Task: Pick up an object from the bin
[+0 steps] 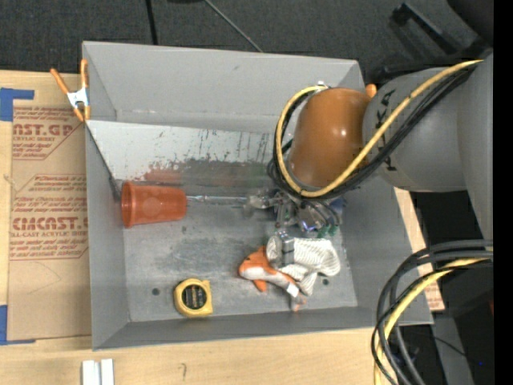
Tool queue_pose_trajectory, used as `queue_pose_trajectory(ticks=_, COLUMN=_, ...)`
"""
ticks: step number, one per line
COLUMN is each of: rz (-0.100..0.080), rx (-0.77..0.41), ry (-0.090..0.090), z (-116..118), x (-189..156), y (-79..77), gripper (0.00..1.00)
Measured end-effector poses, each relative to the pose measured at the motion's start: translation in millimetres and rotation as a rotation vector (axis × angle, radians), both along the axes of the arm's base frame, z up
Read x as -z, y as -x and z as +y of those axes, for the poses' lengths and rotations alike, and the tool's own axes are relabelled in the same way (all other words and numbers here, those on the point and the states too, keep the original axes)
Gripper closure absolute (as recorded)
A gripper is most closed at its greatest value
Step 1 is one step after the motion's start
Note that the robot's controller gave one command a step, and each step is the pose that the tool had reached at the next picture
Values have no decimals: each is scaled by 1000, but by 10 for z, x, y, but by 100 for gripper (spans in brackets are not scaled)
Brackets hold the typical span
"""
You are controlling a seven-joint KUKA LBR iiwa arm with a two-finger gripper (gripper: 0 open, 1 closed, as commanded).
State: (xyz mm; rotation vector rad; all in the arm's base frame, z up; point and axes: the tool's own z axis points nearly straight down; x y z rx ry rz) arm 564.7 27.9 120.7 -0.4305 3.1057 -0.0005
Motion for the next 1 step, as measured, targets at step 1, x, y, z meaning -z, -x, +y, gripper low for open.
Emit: queue_pose_trajectory(ticks=1, rz=8, rx=19, ry=-1, z=33, x=271, y=166, gripper=0)
